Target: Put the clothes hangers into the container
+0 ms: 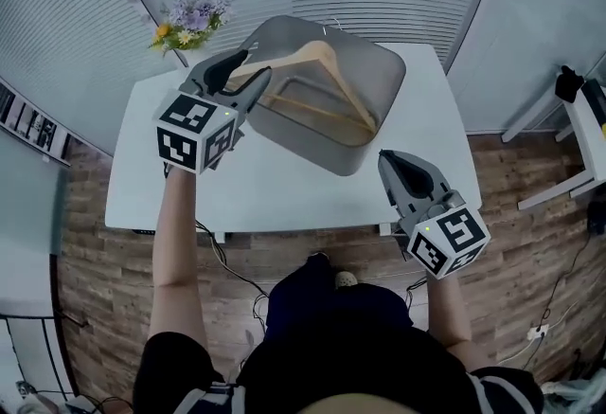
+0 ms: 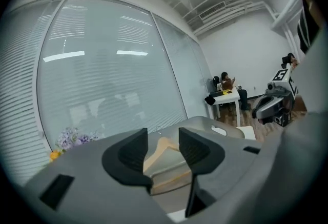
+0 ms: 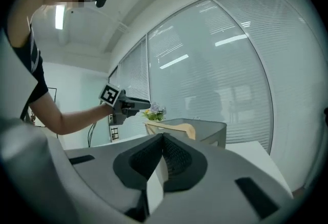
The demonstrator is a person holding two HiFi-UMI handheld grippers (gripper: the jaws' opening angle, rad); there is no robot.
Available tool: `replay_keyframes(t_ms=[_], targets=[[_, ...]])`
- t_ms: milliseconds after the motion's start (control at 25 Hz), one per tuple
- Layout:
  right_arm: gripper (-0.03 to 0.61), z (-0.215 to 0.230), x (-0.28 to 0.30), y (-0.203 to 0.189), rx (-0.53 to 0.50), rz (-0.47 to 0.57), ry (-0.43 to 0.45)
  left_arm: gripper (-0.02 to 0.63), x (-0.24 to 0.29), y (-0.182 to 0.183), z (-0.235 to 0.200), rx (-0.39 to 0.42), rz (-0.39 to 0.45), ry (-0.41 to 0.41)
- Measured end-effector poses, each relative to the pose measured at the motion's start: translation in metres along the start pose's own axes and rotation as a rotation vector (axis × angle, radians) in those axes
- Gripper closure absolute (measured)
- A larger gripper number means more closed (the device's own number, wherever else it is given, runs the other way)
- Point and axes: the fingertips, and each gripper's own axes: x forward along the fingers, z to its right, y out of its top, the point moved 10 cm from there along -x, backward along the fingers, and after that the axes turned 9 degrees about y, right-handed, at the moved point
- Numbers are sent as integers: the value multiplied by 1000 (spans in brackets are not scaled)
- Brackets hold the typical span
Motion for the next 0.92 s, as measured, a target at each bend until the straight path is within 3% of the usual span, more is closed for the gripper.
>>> replay_keyframes(t_ms=[280, 920], targets=[[552, 6, 17, 21, -58, -18, -37, 419, 11, -9, -5, -20, 11, -47], [552, -9, 35, 35, -156, -48, -63, 426, -6, -26, -11, -62, 56, -49]])
